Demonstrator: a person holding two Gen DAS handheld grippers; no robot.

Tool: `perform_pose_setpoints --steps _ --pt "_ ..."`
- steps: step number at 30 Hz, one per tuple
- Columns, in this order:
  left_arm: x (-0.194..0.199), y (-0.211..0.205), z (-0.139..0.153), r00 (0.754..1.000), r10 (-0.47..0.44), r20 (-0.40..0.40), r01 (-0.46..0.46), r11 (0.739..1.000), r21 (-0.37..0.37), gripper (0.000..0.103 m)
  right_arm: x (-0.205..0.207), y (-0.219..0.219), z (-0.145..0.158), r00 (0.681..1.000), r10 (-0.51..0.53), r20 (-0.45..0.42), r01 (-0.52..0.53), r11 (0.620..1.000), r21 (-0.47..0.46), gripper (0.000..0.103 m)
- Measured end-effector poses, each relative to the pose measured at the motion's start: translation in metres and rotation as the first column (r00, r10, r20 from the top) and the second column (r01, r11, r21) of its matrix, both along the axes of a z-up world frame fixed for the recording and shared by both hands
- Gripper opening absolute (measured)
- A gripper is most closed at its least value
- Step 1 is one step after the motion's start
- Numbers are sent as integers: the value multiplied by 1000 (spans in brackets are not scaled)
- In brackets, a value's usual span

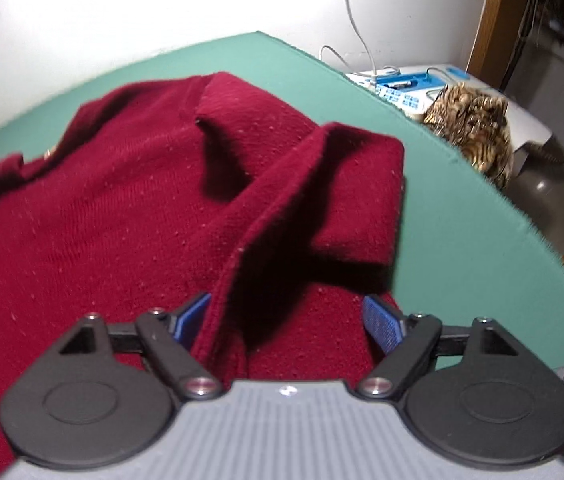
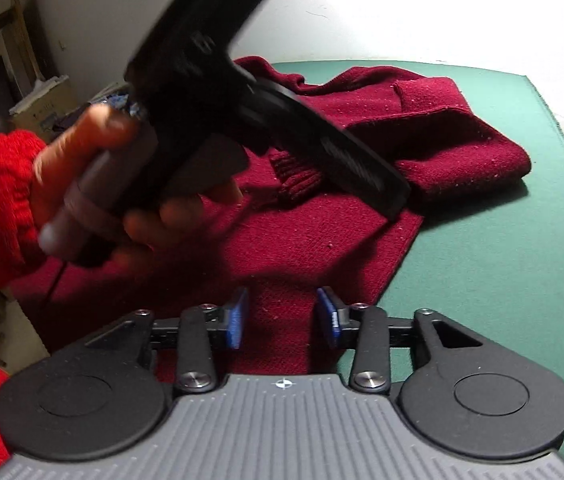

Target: Fold clothes

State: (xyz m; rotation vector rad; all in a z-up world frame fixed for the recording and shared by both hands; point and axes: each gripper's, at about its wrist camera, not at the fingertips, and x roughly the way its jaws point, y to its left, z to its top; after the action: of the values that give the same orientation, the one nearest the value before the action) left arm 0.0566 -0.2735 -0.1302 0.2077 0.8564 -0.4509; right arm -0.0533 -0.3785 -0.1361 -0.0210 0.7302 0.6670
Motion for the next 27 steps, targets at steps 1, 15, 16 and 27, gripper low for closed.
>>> perform_pose_setpoints --steps 1,15,16,27 --pt "1 1 2 1000 9 -2 -9 1000 4 81 0 0 -1 1000 -2 7 2 1000 5 42" --pt "18 33 29 989 133 -71 -140 985 -98 1 -9 9 -5 997 5 82 -3 1000 -25 47" --pt "20 35 43 990 130 -46 -135 983 -125 1 -9 8 -6 997 -2 81 4 1000 -16 47" --pt "89 51 179 971 100 218 -57 979 -195 1 -18 27 -7 989 -101 104 107 993 -54 53"
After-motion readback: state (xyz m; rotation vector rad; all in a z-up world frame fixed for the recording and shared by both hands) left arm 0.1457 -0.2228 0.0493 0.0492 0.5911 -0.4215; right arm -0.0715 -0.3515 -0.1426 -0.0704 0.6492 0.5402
